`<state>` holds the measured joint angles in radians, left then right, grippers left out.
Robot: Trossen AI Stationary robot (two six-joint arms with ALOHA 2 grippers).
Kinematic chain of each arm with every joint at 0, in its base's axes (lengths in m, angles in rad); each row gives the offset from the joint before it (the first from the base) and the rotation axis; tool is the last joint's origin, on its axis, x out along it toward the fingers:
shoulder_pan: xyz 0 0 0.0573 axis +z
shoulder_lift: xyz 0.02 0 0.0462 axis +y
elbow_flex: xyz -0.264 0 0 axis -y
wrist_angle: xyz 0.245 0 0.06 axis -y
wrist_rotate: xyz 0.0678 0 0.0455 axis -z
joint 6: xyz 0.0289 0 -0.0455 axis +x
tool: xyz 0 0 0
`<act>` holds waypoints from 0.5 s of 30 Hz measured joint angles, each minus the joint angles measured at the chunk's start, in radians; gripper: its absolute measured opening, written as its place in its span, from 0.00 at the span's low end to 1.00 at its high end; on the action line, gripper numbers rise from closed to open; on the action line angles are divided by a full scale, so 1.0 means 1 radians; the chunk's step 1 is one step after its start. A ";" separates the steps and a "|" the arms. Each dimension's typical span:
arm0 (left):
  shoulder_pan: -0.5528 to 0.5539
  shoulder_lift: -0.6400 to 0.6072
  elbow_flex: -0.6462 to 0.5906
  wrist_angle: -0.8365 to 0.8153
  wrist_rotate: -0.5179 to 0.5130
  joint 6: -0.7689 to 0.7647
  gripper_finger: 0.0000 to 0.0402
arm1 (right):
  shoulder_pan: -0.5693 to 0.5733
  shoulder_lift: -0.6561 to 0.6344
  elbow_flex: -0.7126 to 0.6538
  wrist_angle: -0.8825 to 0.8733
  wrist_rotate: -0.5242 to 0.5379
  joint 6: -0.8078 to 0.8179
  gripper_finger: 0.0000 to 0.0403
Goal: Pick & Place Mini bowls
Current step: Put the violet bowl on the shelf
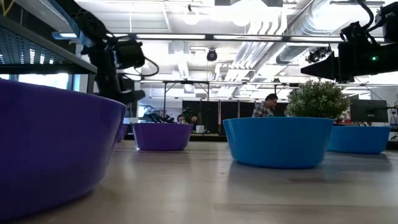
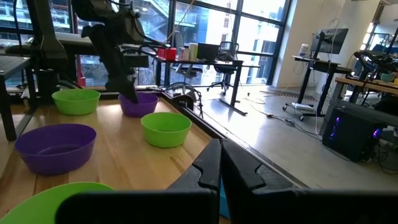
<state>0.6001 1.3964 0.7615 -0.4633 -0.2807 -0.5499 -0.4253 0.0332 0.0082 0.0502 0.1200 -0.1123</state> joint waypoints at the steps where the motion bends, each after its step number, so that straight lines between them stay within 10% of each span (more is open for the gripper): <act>1: -0.009 0.000 0.013 -0.018 0.016 0.009 0.00 | 0.000 0.000 0.000 0.000 0.000 0.000 0.00; 15: -0.064 0.018 0.208 -0.296 0.046 0.096 0.17 | 0.000 0.000 0.000 0.000 0.000 0.000 0.00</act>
<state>0.5362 1.4140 0.9697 -0.7595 -0.2349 -0.4537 -0.4252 0.0330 0.0082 0.0498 0.1200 -0.1120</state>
